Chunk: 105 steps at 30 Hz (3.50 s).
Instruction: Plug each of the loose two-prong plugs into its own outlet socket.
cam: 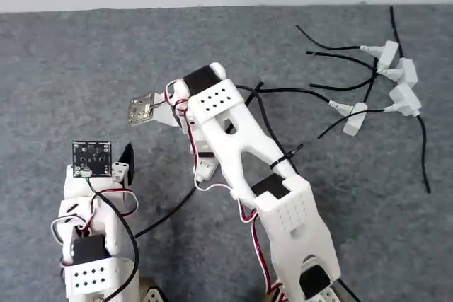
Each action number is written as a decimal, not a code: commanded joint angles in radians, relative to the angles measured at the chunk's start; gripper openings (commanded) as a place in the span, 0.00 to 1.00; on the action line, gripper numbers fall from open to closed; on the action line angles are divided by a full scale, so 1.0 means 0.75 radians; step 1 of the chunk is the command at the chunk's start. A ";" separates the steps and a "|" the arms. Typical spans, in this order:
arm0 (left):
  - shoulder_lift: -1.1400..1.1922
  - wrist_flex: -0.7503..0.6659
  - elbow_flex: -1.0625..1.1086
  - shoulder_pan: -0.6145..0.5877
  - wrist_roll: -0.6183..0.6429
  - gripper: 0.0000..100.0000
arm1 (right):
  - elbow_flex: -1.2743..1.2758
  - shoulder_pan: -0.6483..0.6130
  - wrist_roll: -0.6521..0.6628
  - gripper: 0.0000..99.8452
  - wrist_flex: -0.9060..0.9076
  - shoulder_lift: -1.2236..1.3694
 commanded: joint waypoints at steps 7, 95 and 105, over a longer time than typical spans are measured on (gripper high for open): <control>-0.020 -0.037 -0.079 -0.012 0.014 0.23 | 0.008 -0.116 -0.063 0.01 0.046 0.081; -0.020 -0.076 -0.064 -0.010 0.006 0.24 | -0.166 0.009 -0.485 0.30 0.060 -0.095; -0.020 0.252 -0.359 0.012 0.006 0.24 | 0.231 0.019 -0.736 0.31 0.058 -0.838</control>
